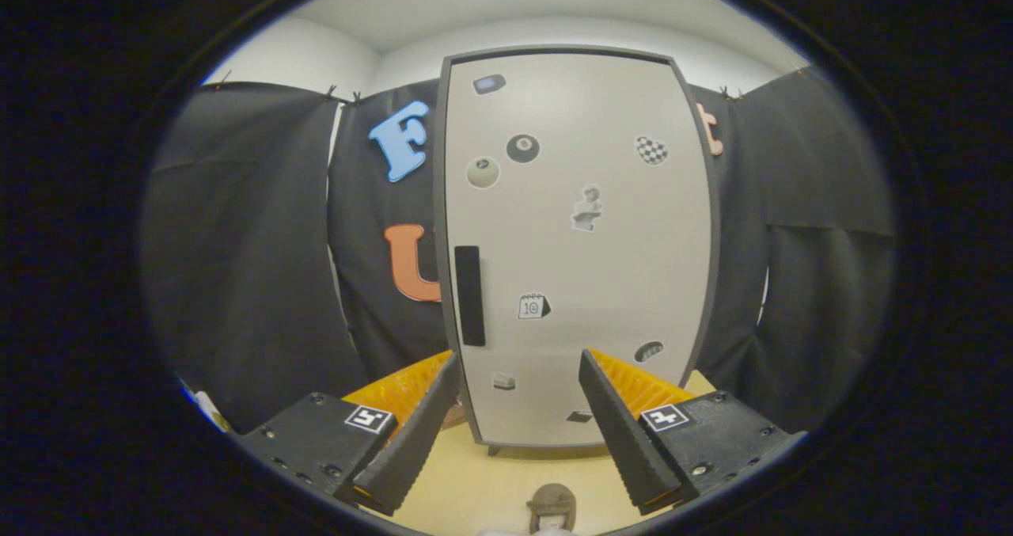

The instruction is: Open the shoe cabinet door, grab the shoes and put them into the shoe cabinet, then close the shoe cabinet door.

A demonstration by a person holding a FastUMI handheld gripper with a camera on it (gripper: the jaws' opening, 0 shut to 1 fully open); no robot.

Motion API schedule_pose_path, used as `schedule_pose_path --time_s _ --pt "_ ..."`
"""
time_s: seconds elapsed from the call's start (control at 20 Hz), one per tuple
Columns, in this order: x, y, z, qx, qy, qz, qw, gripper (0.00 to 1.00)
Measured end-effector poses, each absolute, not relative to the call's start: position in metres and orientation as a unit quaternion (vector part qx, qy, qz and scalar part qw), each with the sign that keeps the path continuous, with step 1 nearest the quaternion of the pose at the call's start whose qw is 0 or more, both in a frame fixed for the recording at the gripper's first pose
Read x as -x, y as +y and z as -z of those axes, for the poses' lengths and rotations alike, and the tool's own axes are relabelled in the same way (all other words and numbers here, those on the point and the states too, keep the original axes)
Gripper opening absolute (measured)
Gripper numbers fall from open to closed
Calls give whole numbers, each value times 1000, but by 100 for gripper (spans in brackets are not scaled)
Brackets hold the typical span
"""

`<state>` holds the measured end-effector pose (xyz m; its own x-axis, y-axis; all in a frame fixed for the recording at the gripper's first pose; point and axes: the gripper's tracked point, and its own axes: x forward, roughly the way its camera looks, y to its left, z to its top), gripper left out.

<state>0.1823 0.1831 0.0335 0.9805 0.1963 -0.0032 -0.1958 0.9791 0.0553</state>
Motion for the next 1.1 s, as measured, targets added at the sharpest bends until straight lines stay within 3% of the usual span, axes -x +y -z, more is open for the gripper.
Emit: schedule_pose_path --time_s 0.4,0.75,1.1 --pt "-290 235 -37 -37 21 -98 994 99" --pt "-321 253 -36 -40 29 -98 994 93" --pt "-325 261 -30 -38 44 -96 994 50"
